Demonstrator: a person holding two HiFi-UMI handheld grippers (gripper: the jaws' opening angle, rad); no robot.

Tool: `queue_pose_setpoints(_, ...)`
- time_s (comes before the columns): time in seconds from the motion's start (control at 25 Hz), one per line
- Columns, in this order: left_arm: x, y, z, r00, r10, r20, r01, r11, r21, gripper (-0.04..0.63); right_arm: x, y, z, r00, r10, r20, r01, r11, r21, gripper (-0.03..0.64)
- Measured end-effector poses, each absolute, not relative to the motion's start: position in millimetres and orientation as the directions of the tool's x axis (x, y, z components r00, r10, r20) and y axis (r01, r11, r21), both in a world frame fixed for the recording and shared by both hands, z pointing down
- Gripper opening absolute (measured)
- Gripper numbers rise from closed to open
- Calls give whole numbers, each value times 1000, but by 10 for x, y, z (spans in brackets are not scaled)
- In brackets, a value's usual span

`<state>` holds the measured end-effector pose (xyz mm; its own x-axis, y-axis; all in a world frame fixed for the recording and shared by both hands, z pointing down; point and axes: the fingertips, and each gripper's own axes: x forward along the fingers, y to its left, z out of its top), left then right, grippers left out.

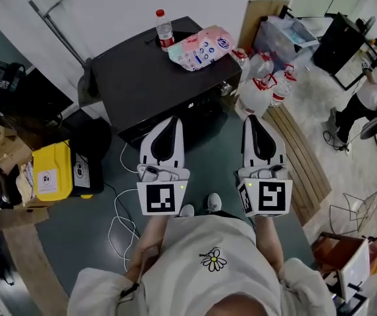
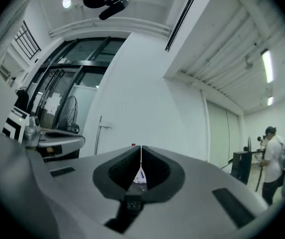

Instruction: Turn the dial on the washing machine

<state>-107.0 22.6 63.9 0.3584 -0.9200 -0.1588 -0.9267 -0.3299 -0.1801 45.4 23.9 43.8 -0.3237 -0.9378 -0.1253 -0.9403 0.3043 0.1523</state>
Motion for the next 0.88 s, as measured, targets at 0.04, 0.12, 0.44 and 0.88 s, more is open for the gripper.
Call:
queue_pose_setpoints(0.04,-1063,239,641,359,-920,-158,-924,-327,-197,0,447,282,493,-318,-940,-122,-941,296,166,11)
queue_pose_setpoints(0.12,-1048,251,641,363,-919,-154,-917,-322,-237,0,444,354,606,-306,-945,-112,-941,283,187,11)
queue_pose_setpoints(0.44,-954,269,668,369,-915,-162,-922,-337,-192,0,458,480,876,-313,-949,-48,-940,302,160,5)
queue_pose_setpoints(0.88,-895,303,668,363,-920,-147,-923,-333,-191,0,479,458,865,-342,-939,-43,-934,334,128,3)
